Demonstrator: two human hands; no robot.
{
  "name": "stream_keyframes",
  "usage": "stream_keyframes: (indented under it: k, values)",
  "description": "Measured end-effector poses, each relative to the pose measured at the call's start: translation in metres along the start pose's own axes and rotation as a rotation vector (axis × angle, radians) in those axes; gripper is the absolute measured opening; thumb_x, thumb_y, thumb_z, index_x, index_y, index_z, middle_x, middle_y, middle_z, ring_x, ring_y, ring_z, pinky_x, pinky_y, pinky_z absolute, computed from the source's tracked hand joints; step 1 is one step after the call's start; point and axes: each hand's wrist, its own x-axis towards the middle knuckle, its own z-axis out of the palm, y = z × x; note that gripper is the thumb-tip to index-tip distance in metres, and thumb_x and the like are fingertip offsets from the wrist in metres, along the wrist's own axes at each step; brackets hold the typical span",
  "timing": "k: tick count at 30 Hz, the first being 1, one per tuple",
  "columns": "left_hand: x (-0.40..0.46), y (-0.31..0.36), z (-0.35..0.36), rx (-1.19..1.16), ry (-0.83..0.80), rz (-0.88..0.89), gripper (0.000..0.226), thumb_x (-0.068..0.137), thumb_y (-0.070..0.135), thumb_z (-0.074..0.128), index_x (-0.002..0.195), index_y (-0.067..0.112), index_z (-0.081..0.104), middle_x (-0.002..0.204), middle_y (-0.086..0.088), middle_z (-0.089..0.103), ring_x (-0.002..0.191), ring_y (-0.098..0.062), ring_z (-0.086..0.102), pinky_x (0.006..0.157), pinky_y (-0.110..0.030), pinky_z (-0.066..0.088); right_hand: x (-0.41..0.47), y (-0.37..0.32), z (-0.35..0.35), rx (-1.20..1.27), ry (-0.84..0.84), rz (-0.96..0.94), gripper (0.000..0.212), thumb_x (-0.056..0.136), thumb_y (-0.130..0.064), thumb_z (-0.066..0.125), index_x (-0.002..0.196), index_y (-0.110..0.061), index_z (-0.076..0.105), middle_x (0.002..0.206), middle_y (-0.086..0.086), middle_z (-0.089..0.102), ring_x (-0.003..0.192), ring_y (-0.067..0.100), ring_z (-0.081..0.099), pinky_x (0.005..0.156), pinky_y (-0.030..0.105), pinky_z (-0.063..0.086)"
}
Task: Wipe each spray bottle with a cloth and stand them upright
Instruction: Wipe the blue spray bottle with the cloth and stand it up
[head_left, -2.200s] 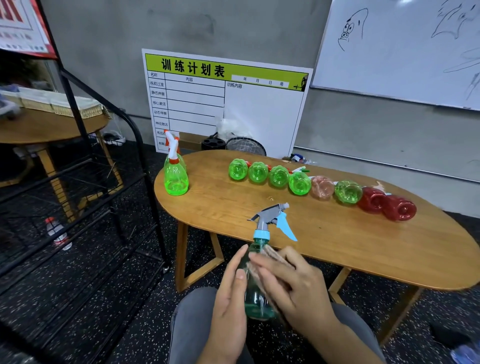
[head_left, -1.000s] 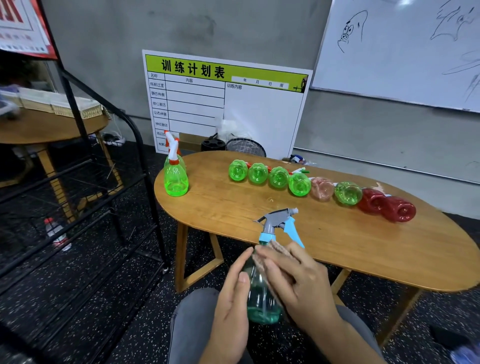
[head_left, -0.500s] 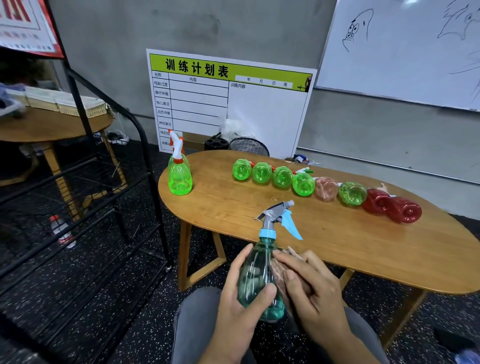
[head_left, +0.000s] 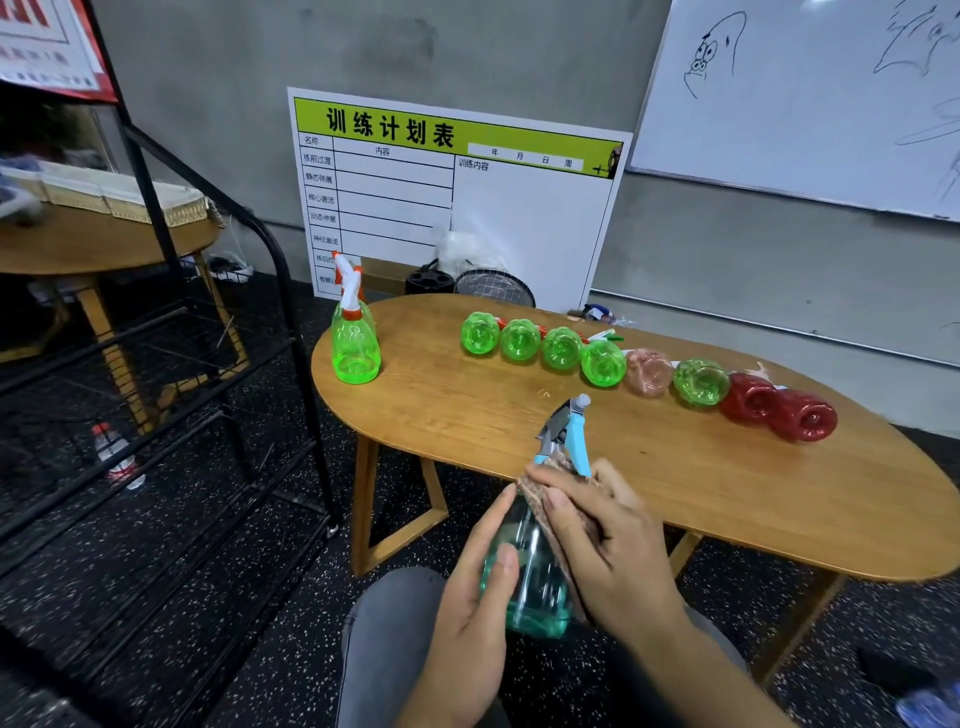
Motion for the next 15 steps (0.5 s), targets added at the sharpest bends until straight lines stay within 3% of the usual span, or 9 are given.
stream_keyframes:
  k: [4, 7, 9, 12, 15]
  values:
    - [0.003, -0.003, -0.003, -0.015, 0.045, -0.032, 0.044, 0.104, 0.037, 0.046, 0.148, 0.039, 0.052, 0.142, 0.027, 0.062, 0.132, 0.005, 0.058, 0.101, -0.012, 0.048, -0.016, -0.003, 0.003, -0.082, -0.070, -0.247, 0.032, 0.108, -0.046, 0.049, 0.137, -0.046, 0.061, 0.097, -0.015, 0.052, 0.067, 0.004, 0.054, 0.050, 0.023, 0.050]
    - [0.004, -0.001, -0.002, -0.005, 0.049, -0.042, 0.050, 0.101, 0.036, 0.041, 0.150, 0.034, 0.052, 0.139, 0.013, 0.069, 0.130, -0.007, 0.064, 0.101, -0.017, 0.051, -0.030, 0.003, -0.003, -0.189, -0.115, -0.532, 0.034, 0.102, -0.036, 0.062, 0.136, -0.035, 0.066, 0.096, -0.004, 0.059, 0.072, 0.006, 0.054, 0.058, 0.017, 0.049]
    - [0.004, 0.000, -0.001, -0.024, 0.052, -0.055, 0.049, 0.102, 0.035, 0.039, 0.149, 0.032, 0.052, 0.135, 0.010, 0.072, 0.127, -0.011, 0.067, 0.098, -0.018, 0.053, -0.030, 0.004, -0.009, -0.227, -0.116, -0.622, 0.033, 0.100, -0.035, 0.065, 0.132, -0.031, 0.072, 0.094, -0.001, 0.062, 0.075, 0.007, 0.055, 0.061, 0.016, 0.048]
    - [0.003, -0.001, 0.001, -0.036, 0.051, -0.077, 0.047, 0.102, 0.038, 0.042, 0.145, 0.044, 0.058, 0.136, 0.010, 0.071, 0.126, -0.014, 0.068, 0.098, -0.023, 0.055, -0.018, 0.009, -0.008, -0.202, -0.109, -0.537, 0.031, 0.106, -0.040, 0.054, 0.134, -0.036, 0.067, 0.093, -0.004, 0.060, 0.071, 0.004, 0.052, 0.057, 0.014, 0.047]
    - [0.003, 0.000, 0.001, -0.027, 0.032, -0.066, 0.037, 0.108, 0.043, 0.046, 0.143, 0.048, 0.059, 0.141, 0.018, 0.066, 0.131, -0.008, 0.063, 0.099, -0.021, 0.054, 0.003, 0.009, -0.006, -0.110, -0.023, -0.249, 0.033, 0.109, -0.046, 0.044, 0.134, -0.040, 0.065, 0.095, -0.022, 0.048, 0.068, 0.002, 0.051, 0.050, 0.012, 0.043]
